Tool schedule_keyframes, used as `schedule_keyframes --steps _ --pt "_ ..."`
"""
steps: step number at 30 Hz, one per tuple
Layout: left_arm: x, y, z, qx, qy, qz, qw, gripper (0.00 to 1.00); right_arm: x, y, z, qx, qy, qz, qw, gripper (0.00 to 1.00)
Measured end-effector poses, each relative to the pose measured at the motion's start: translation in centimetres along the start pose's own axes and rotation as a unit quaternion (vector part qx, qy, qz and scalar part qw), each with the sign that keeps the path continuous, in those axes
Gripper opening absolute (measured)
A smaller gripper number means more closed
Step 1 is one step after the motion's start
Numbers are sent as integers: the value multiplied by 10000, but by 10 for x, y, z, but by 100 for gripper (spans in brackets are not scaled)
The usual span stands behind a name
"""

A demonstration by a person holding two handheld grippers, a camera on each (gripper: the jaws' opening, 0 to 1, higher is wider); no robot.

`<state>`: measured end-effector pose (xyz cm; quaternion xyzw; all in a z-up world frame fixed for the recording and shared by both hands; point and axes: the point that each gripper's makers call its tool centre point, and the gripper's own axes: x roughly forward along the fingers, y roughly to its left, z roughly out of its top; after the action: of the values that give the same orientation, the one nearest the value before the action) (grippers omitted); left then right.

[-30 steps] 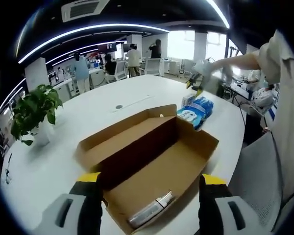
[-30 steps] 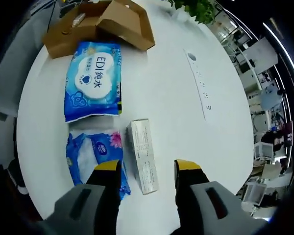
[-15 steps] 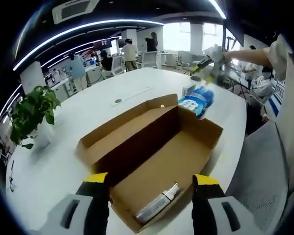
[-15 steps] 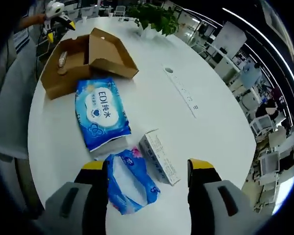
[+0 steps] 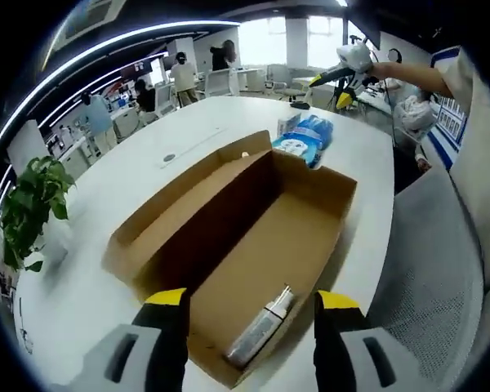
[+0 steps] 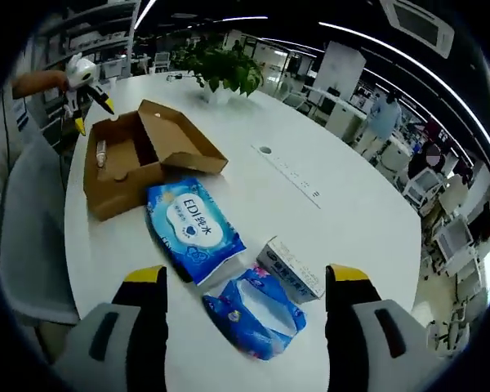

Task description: Operate the shoe box by opening the lid, removing the specified soft item, and placing it in the target area until the item is outside and the box remains undamaged.

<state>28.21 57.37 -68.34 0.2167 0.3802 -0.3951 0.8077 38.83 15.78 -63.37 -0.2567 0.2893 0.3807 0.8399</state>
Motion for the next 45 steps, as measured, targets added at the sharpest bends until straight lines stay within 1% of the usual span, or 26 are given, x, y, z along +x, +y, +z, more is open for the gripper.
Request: schedule_keyframes --steps 1,4,7,12,13,15,17,18,23,30,33,39,45 --pt "1 0 -1 24 26 -26 10000 62 -2 3 1 49 -39 -14 10000 77" --pt "5 1 -3 269 175 -123 9994 61 -9 12 2 245 -140 -75 9996 80" --pt "8 3 -2 437 265 -221 9984 59 -15 22 2 386 -227 -105 9989 82" --pt "14 10 -2 638 405 -336 9966 56 -22 39 3 630 -409 -145 9971 85" --pt "15 9 -5 691 523 -435 9953 56 -23 43 2 660 -407 -147 9969 86" --pt "18 9 -4 714 539 -545 9945 56 -23 49 0 725 -422 -156 9964 86" --pt "21 12 -6 775 646 -576 9932 56 -23 55 -2 752 -408 -164 9962 86" --pt "22 14 -9 862 765 -580 9916 56 -23 59 -4 745 -382 -160 9964 86" --pt "28 11 -11 891 913 -758 9889 53 -24 70 -7 761 -358 -133 9964 87" --pt "36 5 -13 1162 1128 -1122 9804 49 -23 83 -12 881 -349 -88 9955 87" --pt "39 4 -14 1295 1272 -1296 9748 49 -23 86 -14 900 -336 -79 9953 87" --pt "46 -1 -17 1436 1497 -1549 9659 47 -24 89 -14 976 -358 -85 9945 86" --pt "53 -5 -23 1616 1729 -1792 9549 46 -26 94 -17 1060 -372 -67 9937 86"
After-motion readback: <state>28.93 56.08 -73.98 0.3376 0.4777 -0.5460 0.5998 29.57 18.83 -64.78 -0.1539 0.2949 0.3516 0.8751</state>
